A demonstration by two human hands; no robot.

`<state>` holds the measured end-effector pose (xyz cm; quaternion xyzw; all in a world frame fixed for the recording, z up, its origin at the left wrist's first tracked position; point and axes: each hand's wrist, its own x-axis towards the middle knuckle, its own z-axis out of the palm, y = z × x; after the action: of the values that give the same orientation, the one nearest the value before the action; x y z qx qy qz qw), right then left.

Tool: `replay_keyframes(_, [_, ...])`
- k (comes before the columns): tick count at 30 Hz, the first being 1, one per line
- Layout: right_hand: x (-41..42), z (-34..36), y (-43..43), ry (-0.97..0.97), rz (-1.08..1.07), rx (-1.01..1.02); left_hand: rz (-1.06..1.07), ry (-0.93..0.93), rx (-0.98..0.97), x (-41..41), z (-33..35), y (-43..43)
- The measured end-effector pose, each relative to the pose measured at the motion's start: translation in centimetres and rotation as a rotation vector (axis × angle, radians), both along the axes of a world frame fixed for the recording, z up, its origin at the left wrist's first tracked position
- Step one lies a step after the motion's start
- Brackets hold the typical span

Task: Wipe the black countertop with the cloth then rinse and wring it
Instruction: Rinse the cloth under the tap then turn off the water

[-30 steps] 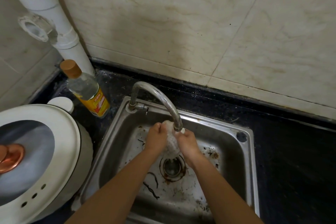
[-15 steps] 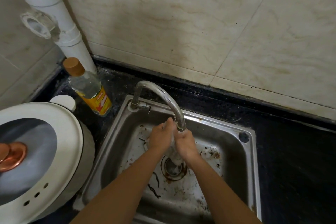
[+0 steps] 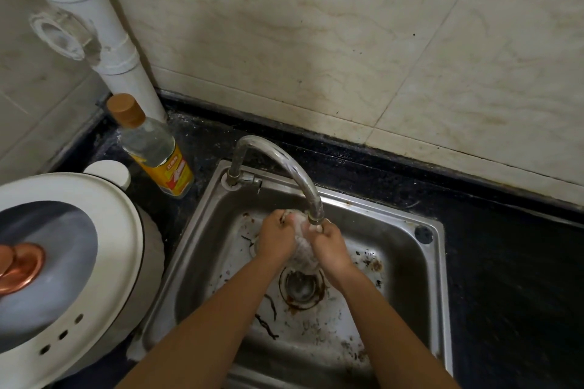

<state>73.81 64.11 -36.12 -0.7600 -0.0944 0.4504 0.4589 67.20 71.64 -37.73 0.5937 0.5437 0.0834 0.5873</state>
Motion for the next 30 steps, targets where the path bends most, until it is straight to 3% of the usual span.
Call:
replay_keyframes(12, [-0.4,1.2,1.0,0.039,-0.066,0.084,0.114,-0.073,0.011,0.8,1.0,-1.5])
replay_keyframes(14, [-0.3,0.7,1.6,-0.010,-0.112,-0.027,0.200,-0.100,-0.035,1.1,1.3,-1.6])
replay_keyframes(17, [0.1,0.4,1.8,0.065,-0.155,-0.157,0.282,-0.095,-0.109,1.1,1.5,-1.4])
replay_keyframes(21, [0.4,0.3,0.8,0.293,-0.121,-0.071,0.250,-0.038,-0.129,0.7,0.1,-0.7])
replay_keyframes(25, [1.2,0.3,-0.5,0.510,-0.103,0.165,0.184,-0.064,-0.131,0.1,0.0,0.0])
replay_keyframes(30, [2.3,0.1,-1.1,0.409,-0.165,0.211,0.092,-0.149,-0.192,-0.3,1.4,1.1])
